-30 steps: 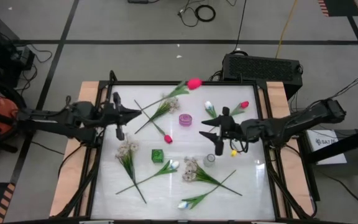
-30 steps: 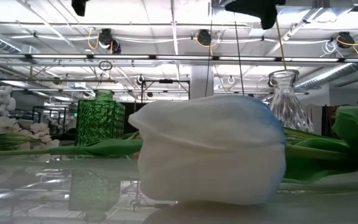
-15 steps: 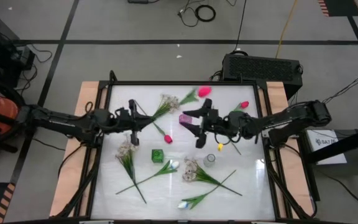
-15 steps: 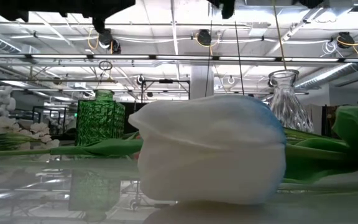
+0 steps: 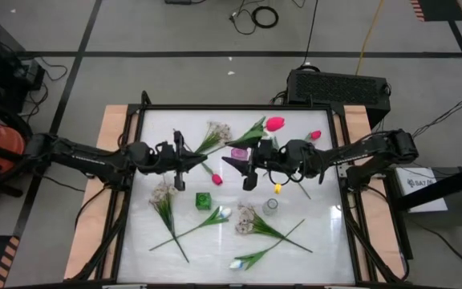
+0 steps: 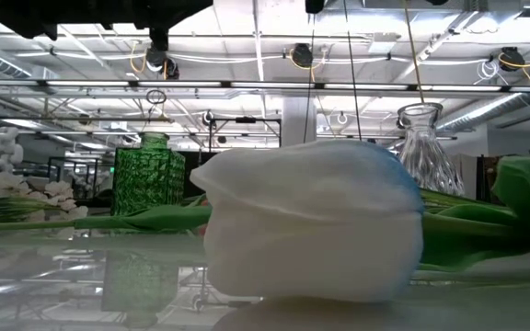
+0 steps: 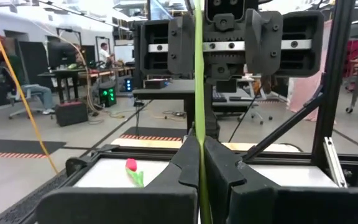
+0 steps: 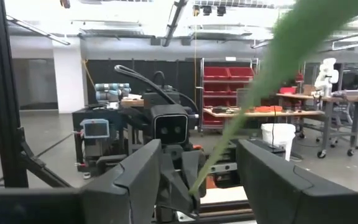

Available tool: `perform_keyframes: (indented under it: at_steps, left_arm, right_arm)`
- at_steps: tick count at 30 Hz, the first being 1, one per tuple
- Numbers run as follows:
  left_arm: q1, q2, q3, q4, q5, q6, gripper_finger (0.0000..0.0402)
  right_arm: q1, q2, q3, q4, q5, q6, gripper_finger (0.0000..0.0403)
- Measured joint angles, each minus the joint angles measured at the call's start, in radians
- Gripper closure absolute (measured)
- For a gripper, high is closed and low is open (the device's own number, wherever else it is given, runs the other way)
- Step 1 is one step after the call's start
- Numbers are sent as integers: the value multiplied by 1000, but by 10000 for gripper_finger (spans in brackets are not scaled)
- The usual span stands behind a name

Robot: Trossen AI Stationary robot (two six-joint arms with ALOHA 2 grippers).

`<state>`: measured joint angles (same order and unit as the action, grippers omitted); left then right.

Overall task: Sort flowers into vase by color
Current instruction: Put the bottom right red flower into the purple vase

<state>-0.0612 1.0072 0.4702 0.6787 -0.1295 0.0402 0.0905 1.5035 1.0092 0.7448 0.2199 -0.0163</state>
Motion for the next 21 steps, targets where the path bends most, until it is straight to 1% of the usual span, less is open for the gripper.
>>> perform_keyframes:
  at_steps: [11, 17, 21]
  left_arm:
    - [0, 11, 1, -4, 10, -6, 395]
    - [0, 54, 1, 9, 12, -8, 394]
    - [0, 64, 1, 46, 13, 2, 394]
  right_arm:
    - [-2, -4, 0, 21, -18, -4, 205]
    - [-2, -4, 0, 22, -18, -4, 224]
    - [-2, -4, 0, 9, -18, 7, 243]
